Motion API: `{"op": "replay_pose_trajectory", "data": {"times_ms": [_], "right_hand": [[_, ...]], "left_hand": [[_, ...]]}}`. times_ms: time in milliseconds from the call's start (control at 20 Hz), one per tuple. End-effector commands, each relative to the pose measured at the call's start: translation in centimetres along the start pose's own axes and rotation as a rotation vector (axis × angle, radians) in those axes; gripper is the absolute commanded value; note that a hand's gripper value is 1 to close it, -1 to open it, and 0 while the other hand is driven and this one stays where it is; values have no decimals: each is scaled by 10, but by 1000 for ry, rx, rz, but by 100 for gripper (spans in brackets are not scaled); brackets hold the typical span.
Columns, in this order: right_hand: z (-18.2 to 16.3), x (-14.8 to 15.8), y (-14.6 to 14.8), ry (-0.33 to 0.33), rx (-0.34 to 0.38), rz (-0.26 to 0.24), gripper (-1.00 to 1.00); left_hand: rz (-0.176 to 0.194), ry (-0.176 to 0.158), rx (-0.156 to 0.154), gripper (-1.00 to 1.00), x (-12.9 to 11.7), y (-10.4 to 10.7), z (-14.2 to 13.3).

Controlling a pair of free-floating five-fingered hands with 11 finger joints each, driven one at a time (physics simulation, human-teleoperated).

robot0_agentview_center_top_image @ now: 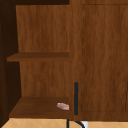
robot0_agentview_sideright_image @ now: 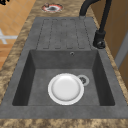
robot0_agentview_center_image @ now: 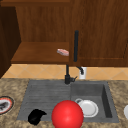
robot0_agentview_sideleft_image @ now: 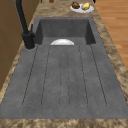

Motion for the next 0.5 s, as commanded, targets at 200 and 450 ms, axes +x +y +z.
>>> {"op": "replay_pose_trajectory", "data": {"times_ms": [200, 450], "right_hand": [[-13, -1, 13, 108, -60, -133, -100], [-19, -1, 20, 179, -86, -165, -100]], "left_hand": [[0, 0, 0, 0, 0, 0, 0], [0, 0, 0, 0, 0, 0, 0]]}}
